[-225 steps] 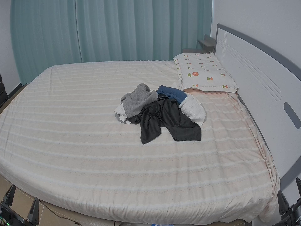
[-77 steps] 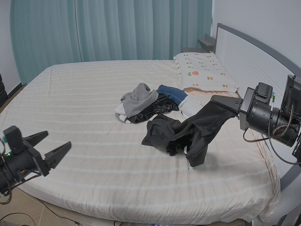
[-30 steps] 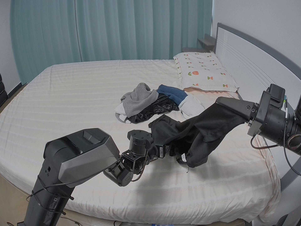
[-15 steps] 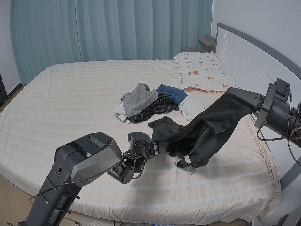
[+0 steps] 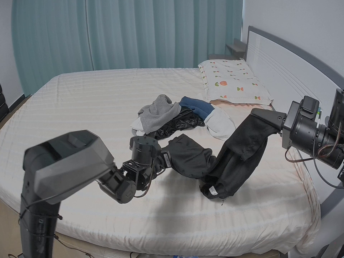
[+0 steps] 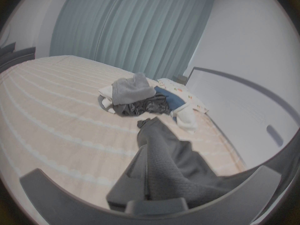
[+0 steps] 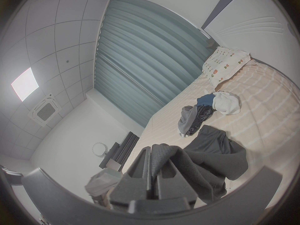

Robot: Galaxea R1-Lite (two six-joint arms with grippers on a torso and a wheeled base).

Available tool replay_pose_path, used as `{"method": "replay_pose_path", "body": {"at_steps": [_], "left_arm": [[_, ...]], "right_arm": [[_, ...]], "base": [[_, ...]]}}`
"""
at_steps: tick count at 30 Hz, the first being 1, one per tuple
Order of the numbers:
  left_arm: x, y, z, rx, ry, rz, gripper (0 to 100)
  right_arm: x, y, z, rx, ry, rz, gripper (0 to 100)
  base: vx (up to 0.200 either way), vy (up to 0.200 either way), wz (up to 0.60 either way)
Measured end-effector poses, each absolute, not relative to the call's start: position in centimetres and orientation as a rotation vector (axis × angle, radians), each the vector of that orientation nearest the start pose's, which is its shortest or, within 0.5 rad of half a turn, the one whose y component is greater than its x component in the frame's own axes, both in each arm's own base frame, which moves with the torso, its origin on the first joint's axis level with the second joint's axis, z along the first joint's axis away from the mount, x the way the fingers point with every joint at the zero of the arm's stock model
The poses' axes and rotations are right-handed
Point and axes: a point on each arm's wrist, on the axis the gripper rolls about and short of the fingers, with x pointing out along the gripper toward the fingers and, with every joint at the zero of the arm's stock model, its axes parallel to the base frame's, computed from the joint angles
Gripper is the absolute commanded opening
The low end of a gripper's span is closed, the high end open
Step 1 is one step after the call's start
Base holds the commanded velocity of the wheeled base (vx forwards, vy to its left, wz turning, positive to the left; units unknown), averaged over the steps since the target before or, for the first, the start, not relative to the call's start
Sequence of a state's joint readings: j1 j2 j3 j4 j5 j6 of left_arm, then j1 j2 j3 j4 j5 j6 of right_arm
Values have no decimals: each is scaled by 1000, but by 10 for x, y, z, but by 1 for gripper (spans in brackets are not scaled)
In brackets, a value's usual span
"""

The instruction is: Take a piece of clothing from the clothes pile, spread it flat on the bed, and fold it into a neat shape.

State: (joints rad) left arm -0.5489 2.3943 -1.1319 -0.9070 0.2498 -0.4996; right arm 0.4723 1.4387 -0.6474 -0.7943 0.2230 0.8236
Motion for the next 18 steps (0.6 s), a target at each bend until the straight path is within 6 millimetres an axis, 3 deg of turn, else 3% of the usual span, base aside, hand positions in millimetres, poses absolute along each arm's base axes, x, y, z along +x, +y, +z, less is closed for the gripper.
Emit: {"method": "replay_pose_path", "body": {"at_steps": [6,12,15,18], "left_arm": [[350,-207,94,-475,389,-198,0],[309,-183,168,-584,341,-225,0],[287,-170,187,-612,325,-240,0],[270,-160,190,-625,329,-245,0]], "right_arm": [[230,123,222,791,264,650,0],[251,132,251,814,113,656,0],[257,135,263,822,54,665,0],[259,136,264,826,28,669,0]], "base": [[0,0,0],[0,0,0],[0,0,0],[0,0,0]]}}
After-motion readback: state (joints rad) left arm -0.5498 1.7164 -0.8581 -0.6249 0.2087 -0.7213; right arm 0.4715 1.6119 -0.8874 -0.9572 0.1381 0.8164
